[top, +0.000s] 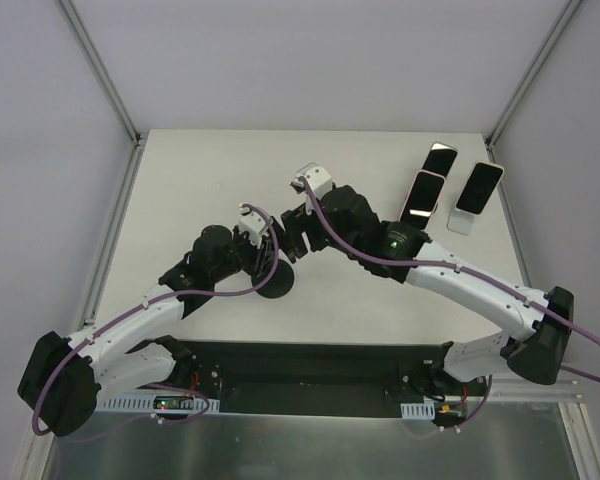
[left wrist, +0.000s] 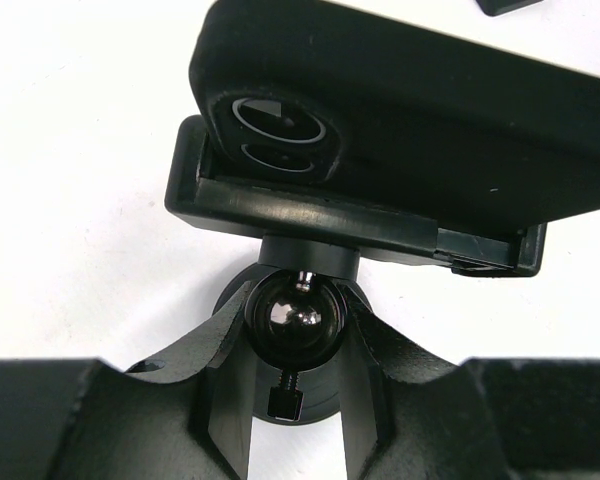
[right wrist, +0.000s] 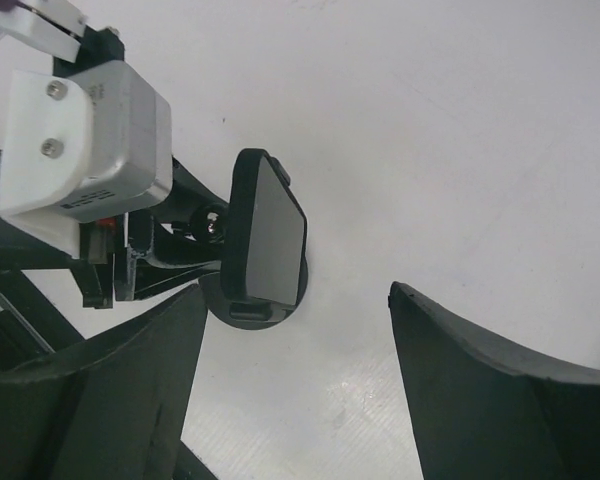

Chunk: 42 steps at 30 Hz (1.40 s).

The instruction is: Remove the phone from the phone stand

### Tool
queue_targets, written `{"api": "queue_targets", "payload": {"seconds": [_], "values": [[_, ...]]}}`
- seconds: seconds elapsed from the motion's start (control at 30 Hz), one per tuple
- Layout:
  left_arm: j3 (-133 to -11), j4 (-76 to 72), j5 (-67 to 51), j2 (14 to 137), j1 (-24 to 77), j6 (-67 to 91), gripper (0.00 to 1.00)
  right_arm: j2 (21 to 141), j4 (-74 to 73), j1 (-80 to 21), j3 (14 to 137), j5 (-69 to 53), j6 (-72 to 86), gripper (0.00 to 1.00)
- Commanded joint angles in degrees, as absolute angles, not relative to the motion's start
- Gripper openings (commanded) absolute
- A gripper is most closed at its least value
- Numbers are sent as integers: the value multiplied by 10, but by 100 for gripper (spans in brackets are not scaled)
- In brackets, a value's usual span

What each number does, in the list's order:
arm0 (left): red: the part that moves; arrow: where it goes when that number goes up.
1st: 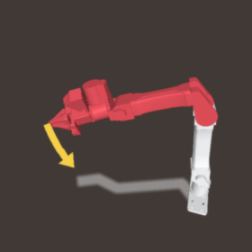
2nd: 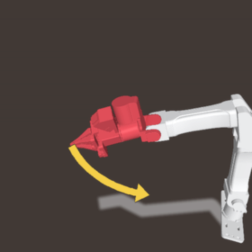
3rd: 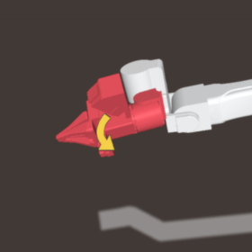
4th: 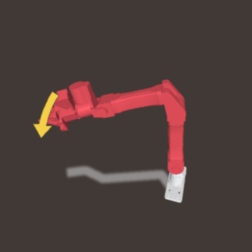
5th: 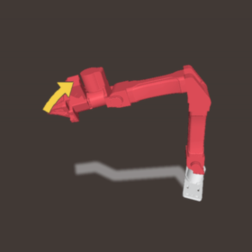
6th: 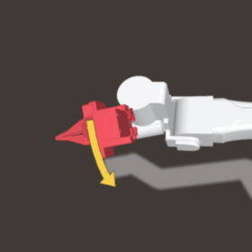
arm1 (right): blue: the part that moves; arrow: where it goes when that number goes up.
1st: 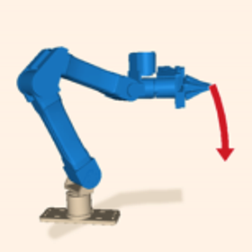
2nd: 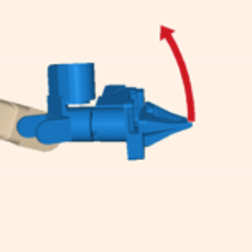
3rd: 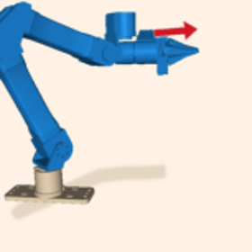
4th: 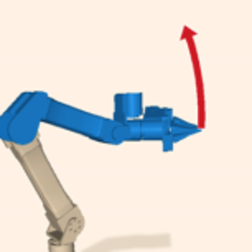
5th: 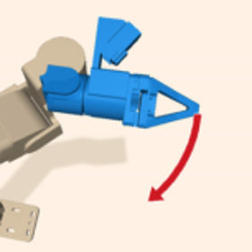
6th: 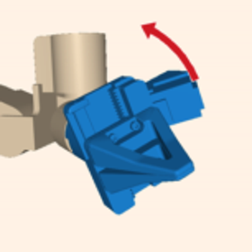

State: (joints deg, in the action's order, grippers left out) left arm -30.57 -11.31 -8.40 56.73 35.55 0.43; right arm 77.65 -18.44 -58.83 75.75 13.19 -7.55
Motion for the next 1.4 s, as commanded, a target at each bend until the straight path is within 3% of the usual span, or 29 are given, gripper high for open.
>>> {"api": "queue_targets", "payload": {"seconds": [0.0, 0.3, 0.53, 1.2, 1.37], "values": [[-307, -135, -86, 548, 353, 42, 0, 789, -119, -600, 748, 165, -83, 75], [-314, -127, -90, 551, 354, 45, 0, 828, -46, -606, 731, 133, -89, 67], [-316, -118, -98, 544, 353, 42, 0, 853, 11, -606, 708, 156, -113, 54], [-317, -98, -86, 541, 353, 40, 0, 880, 76, -605, 681, 191, -159, 28], [-315, -98, -79, 542, 354, 44, 0, 876, 79, -606, 677, 214, -158, 17]]}}
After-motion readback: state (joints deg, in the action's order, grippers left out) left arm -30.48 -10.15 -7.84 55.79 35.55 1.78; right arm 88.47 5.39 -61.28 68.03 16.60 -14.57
